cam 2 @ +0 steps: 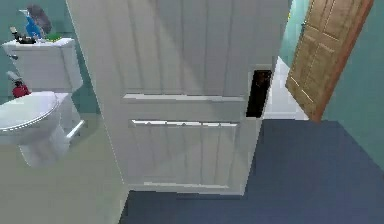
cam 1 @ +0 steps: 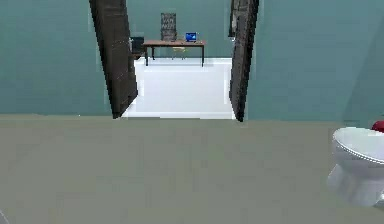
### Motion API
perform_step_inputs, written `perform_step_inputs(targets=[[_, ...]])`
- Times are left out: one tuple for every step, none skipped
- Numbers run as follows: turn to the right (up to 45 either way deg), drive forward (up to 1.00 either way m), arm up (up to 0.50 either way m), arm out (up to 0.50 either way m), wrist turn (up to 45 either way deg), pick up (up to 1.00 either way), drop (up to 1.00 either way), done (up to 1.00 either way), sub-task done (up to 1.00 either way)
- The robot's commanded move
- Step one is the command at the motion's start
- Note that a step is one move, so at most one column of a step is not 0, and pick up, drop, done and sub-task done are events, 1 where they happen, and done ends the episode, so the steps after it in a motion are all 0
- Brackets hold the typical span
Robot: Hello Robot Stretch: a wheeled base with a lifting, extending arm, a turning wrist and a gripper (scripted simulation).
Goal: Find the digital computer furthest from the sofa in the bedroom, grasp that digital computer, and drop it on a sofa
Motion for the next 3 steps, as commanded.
perform_step_inputs(targets=[[0.0, 1.00, 0.00, 0.00, 0.0, 0.00, 0.00, 0.00, 0.00], [0.0, 1.00, 0.00, 0.00, 0.0, 0.00, 0.00, 0.00, 0.00], [0.0, 1.00, 0.00, 0.00, 0.0, 0.00, 0.00, 0.00, 0.00]])
